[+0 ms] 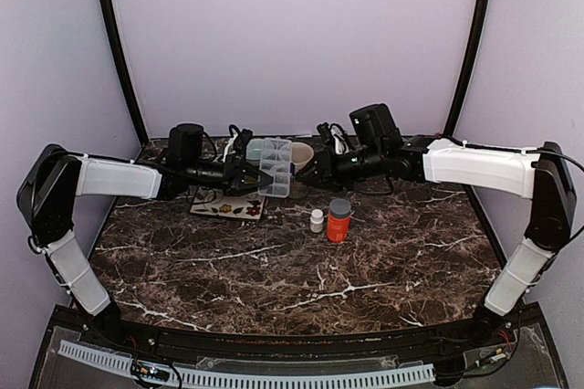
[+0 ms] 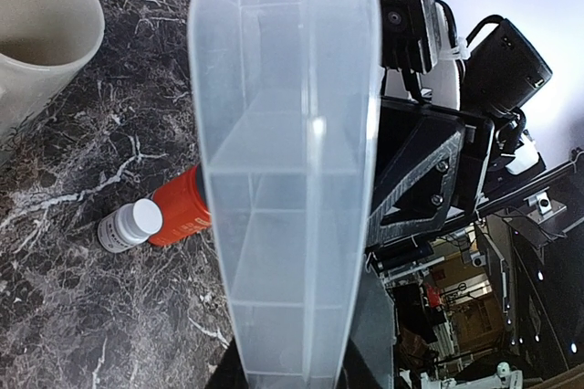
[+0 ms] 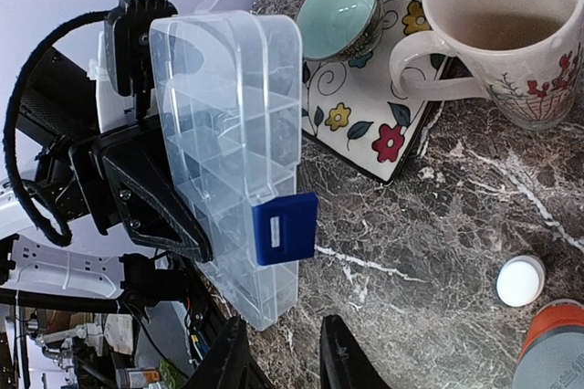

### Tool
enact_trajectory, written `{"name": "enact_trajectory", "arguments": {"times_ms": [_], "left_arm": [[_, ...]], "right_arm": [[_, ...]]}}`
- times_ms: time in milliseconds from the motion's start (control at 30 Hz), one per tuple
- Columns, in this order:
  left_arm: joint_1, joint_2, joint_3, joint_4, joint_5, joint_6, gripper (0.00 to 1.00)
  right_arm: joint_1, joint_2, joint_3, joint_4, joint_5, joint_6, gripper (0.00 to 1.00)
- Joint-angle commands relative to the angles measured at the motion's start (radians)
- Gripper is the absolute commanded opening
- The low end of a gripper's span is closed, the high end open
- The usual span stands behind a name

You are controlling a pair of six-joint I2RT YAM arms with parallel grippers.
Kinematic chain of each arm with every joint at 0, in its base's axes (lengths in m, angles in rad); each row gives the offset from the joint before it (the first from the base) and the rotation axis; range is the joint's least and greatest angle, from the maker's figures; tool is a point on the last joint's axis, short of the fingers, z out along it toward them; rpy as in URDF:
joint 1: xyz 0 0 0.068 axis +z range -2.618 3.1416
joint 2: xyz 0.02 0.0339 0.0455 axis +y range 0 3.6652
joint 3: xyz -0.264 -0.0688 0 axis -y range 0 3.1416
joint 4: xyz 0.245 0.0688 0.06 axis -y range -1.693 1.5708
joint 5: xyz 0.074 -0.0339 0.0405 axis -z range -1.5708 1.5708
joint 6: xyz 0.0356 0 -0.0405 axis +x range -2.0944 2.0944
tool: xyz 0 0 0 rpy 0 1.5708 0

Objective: Sort the pills into containers
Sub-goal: Open the lid of the pill container.

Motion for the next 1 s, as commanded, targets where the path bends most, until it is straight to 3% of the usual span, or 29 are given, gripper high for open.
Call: {"name": "enact_trajectory", "arguments": {"times_ms": [0, 100, 300, 400, 967], "left_arm": [[-0.002, 0.006, 0.018, 0.035, 0.021, -0.015, 0.0], [-0.001, 0.006, 0.015, 0.049, 0.034, -0.023, 0.0], [-0.002, 0.013, 0.014, 0.072, 0.078, -0.04, 0.0], [-0.003, 0.02, 0.012, 0.09, 0.098, -0.058, 0.0], [-0.008, 0.045, 0.016, 0.142, 0.153, -0.101, 0.0]], "right_arm": [[-0.004, 0.021, 0.035, 0.008, -0.005, -0.016, 0.27], [-0.004, 0.024, 0.037, 0.017, -0.007, -0.016, 0.31], [-0.013, 0.025, 0.031, 0.056, -0.032, -0.003, 0.53], [-0.019, 0.028, 0.029, 0.078, -0.043, 0.006, 0.6], [-0.026, 0.097, 0.07, 0.153, -0.09, 0.043, 0.58]]}}
